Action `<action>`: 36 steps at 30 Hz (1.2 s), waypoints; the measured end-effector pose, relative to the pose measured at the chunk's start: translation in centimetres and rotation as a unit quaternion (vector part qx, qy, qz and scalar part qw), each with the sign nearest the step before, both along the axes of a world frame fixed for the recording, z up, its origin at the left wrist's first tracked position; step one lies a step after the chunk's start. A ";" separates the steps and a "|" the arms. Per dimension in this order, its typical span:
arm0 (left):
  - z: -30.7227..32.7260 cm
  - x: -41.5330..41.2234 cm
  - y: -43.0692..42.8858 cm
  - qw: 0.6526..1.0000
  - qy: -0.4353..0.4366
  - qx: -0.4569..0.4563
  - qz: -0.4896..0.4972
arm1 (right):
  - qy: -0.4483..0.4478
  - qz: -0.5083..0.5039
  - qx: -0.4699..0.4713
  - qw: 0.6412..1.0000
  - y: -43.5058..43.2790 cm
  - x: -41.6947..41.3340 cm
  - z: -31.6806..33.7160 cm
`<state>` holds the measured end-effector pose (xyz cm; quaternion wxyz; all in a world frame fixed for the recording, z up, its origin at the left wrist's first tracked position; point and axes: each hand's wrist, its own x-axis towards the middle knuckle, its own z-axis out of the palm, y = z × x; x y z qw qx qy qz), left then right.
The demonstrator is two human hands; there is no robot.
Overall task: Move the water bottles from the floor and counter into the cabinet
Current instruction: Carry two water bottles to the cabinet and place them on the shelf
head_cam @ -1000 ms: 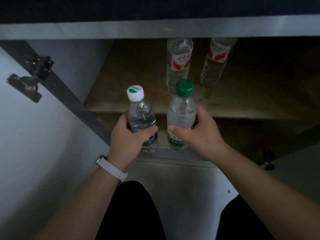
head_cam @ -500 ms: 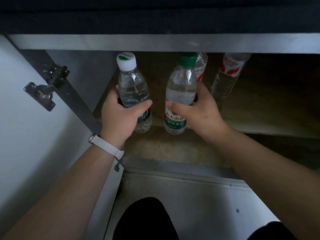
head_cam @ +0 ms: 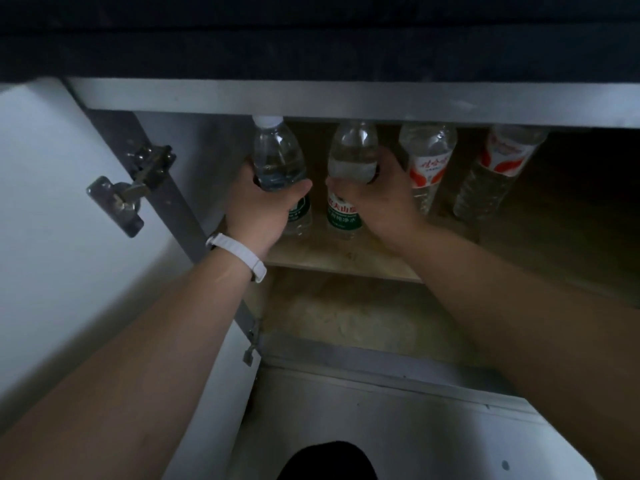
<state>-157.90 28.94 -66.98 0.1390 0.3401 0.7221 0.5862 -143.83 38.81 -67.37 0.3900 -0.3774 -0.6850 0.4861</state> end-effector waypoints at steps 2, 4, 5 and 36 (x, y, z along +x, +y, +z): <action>-0.3 -0.5 0.4 1.000 0.007 -0.012 -0.012 | -0.001 -0.006 0.005 1.000 0.3 -0.7 -0.3; -0.7 -0.9 0.6 0.999 0.021 -0.028 -0.026 | -0.008 -0.011 0.026 1.000 0.6 -0.9 -0.8; -1.0 -1.1 0.7 0.999 0.031 -0.034 -0.030 | -0.008 -0.011 0.035 0.999 0.6 -0.9 -1.2; 1.4 7.7 -8.0 0.827 0.504 -0.168 -0.186 | -0.364 0.098 0.251 0.891 -7.1 13.5 2.2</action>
